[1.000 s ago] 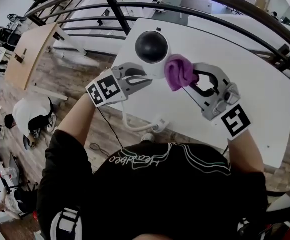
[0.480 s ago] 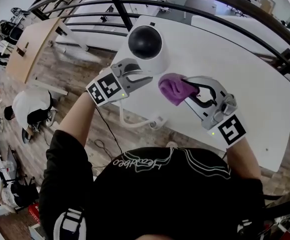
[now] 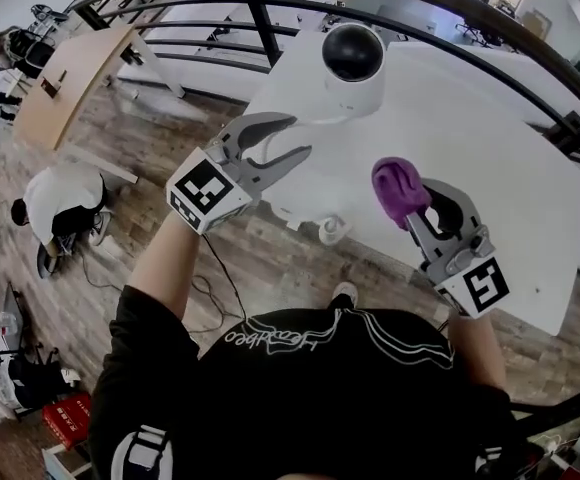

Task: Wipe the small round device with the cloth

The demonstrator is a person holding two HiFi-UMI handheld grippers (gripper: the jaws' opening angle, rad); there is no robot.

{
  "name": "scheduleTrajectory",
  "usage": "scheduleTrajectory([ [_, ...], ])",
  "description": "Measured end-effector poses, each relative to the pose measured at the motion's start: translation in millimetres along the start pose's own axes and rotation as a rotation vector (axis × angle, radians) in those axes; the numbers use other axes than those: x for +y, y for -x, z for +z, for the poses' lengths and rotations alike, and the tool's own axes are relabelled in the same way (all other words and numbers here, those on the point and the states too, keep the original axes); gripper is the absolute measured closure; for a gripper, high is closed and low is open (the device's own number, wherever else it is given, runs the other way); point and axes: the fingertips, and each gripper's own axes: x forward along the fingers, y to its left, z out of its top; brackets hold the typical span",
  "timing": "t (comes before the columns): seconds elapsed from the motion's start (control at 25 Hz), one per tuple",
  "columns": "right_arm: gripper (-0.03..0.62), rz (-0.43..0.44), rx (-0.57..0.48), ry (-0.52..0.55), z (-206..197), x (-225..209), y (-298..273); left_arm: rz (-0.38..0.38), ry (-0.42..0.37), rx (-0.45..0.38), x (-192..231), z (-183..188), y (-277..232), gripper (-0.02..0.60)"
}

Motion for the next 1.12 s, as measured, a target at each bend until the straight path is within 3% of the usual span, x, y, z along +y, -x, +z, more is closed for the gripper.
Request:
scheduleTrajectory([
  [0.2, 0.527, -0.025, -0.044, -0.069, 34.5, 58.8, 22.9, -0.028, 0.177, -0.154, -65.5, 40.5, 65.5, 0.422],
  [0.28, 0.528, -0.03, -0.047, -0.074, 50.9, 87.6, 32.8, -0.036, 0.255, -0.208, -95.8, 60.0, 93.1, 0.521],
  [0.36, 0.528, -0.03, -0.046, -0.083, 64.1, 119.2, 42.1, -0.044, 0.31, -0.244, -128.2, 74.1, 121.2, 0.562],
  [0.48, 0.528, -0.031, -0.047, -0.135, 76.8, 170.4, 55.9, -0.06, 0.356, -0.272, -180.6, 86.5, 164.2, 0.572],
  [0.68, 0.528, -0.063, -0.01, -0.21, 72.7, 232.5, 74.5, -0.09, 0.528, -0.295, -251.2, 82.6, 209.7, 0.574],
  [0.96, 0.528, -0.092, 0.0, -0.284, 69.2, 261.7, 79.4, -0.021, 0.561, -0.287, -268.1, 61.3, 233.8, 0.574],
  [1.12, 0.528, -0.094, 0.033, -0.317, 58.7, 268.4, 87.8, -0.02, 0.552, -0.287, -273.6, 63.3, 227.1, 0.574],
])
